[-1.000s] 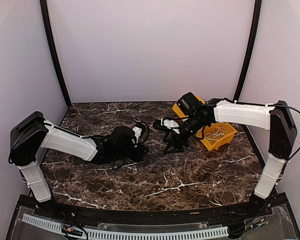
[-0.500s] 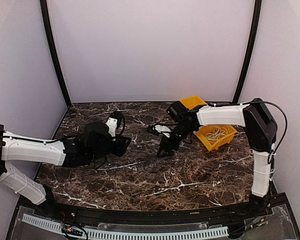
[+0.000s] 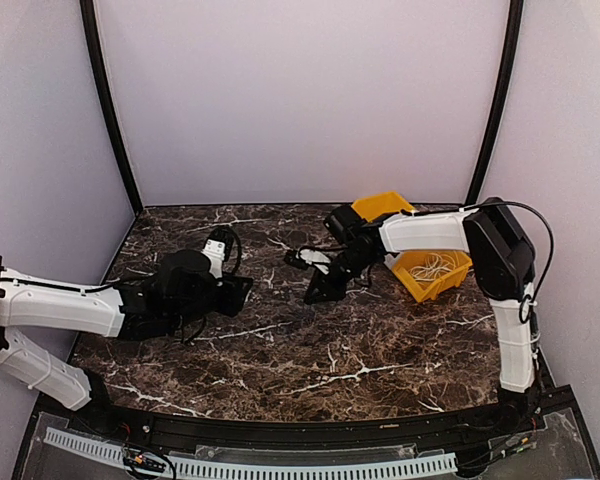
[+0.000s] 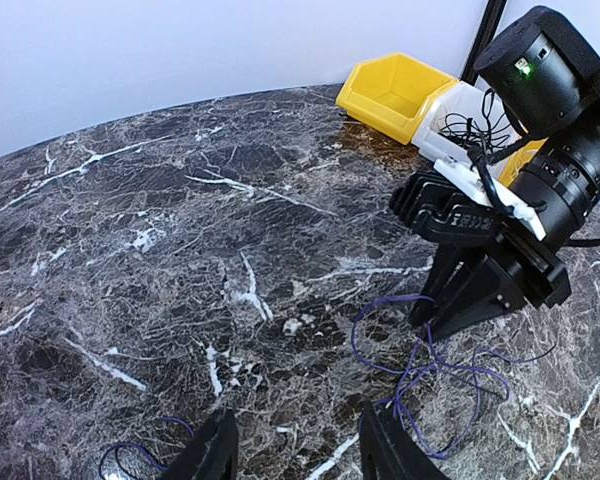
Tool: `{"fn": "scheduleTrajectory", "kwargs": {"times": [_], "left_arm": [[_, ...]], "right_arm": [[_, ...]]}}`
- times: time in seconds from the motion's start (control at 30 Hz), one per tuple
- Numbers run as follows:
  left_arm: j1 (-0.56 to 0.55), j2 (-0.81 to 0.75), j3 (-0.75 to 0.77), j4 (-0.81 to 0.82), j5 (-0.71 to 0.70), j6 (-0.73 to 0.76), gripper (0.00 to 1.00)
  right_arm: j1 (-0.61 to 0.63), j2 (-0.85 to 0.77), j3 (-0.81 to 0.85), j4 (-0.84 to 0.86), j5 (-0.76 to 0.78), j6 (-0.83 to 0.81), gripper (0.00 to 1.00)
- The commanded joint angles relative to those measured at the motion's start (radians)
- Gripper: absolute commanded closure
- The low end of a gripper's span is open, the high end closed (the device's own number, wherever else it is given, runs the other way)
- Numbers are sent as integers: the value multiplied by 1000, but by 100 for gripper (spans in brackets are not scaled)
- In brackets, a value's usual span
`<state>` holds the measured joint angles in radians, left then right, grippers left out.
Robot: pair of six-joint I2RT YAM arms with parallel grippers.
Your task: Untangle the cables
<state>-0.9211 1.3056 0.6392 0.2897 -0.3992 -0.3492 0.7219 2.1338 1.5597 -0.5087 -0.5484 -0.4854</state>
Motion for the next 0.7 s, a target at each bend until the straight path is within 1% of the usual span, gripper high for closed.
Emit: {"fn": "scheduleTrajectory", "kwargs": {"times": [0.0, 0.17, 0.43, 0.57, 0.67], "left_arm": [[5, 15, 2, 14, -9, -10, 55], [4, 22, 1, 42, -14, -3, 55], [5, 61, 15, 60, -14, 0, 55], [5, 88, 20, 61, 1, -5, 55], [4, 98, 27, 57, 11, -11, 55]], "right_arm": [[-7, -3, 75, -21, -55, -12, 100], [-63, -99, 118, -30, -46, -18, 100], [-195, -144, 336, -85, 7, -18, 100], [-262, -138, 428, -55, 45, -6, 100], [-309, -129, 476, 8, 94, 24, 100]]}}
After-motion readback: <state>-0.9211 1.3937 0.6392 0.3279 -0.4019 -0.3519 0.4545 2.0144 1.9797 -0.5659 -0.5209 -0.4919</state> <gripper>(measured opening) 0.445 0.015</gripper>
